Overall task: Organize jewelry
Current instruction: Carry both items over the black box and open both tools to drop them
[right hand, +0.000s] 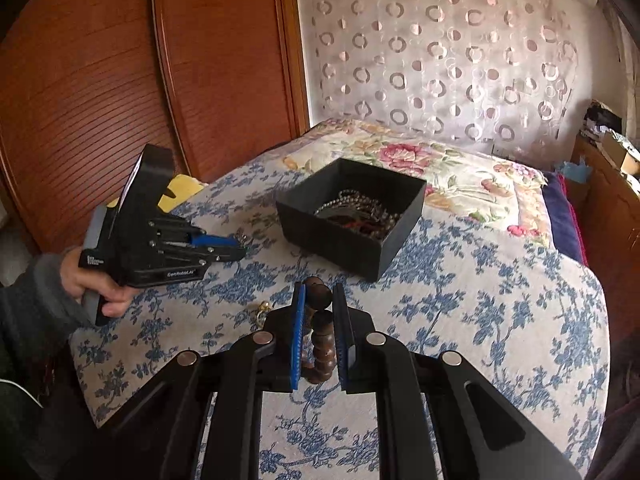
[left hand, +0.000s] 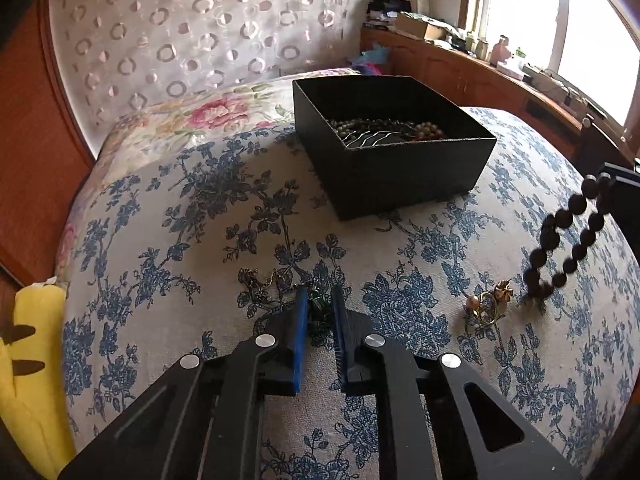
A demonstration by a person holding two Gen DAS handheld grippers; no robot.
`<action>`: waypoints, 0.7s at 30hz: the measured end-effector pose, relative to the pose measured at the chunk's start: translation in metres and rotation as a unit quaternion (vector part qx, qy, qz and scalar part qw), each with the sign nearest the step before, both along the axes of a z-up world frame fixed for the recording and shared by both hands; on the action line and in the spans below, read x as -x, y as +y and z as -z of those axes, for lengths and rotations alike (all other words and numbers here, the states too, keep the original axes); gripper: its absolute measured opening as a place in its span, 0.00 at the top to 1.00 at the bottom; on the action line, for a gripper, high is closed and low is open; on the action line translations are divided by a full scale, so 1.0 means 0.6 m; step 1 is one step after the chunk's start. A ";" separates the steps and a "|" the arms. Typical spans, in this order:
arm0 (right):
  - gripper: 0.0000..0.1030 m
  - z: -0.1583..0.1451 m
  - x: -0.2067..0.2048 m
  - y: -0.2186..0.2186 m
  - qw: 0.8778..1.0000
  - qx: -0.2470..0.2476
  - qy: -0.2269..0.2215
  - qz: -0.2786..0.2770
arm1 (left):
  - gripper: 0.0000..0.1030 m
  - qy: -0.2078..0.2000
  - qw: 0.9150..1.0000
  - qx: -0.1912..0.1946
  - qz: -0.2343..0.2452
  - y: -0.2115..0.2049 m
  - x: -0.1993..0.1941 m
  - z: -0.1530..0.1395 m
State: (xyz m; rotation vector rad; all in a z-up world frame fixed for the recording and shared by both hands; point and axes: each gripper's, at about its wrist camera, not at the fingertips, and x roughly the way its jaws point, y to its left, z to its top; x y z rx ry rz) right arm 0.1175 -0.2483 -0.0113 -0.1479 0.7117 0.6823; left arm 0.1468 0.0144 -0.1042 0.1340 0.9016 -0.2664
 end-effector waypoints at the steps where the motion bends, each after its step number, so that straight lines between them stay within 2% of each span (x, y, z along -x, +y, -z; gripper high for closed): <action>1: 0.86 -0.004 -0.002 0.001 1.000 0.000 -0.003 0.000 | 0.90 0.000 1.000 0.001 0.000 0.000 0.000 0.000; 3: 0.86 -0.009 -0.004 0.002 1.000 -0.002 -0.007 -0.001 | 0.95 -0.001 1.000 0.005 -0.004 0.001 0.000 -0.002; 14: 0.86 -0.060 -0.040 0.008 0.999 -0.010 -0.038 0.001 | 0.95 -0.039 0.998 0.049 -0.009 0.009 0.002 -0.072; 21: 0.86 -0.095 -0.078 0.012 0.998 -0.023 -0.062 0.004 | 0.95 -0.072 0.996 0.058 -0.002 -0.004 -0.015 -0.121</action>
